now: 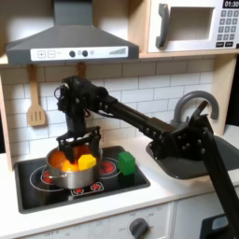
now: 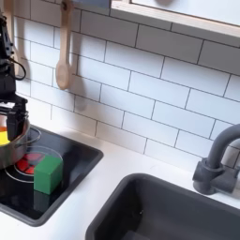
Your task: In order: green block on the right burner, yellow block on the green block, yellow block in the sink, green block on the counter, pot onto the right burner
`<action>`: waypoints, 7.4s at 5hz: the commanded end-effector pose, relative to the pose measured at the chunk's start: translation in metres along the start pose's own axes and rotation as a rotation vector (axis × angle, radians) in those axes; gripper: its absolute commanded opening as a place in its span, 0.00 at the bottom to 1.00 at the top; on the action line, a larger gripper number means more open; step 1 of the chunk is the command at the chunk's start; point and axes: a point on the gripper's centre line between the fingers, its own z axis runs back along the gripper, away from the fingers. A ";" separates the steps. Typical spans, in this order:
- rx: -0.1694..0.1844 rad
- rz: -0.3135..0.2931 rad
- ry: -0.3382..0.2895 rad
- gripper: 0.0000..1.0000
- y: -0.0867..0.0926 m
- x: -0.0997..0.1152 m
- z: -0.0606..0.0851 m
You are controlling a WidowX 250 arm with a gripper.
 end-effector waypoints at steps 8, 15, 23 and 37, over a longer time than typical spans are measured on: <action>0.150 -0.044 -0.001 0.84 -0.004 0.000 -0.012; 0.102 -0.003 -0.043 0.00 -0.015 0.007 0.025; 0.051 -0.173 -0.110 0.00 -0.099 -0.033 0.063; 0.125 -0.048 -0.107 0.00 -0.092 -0.036 0.018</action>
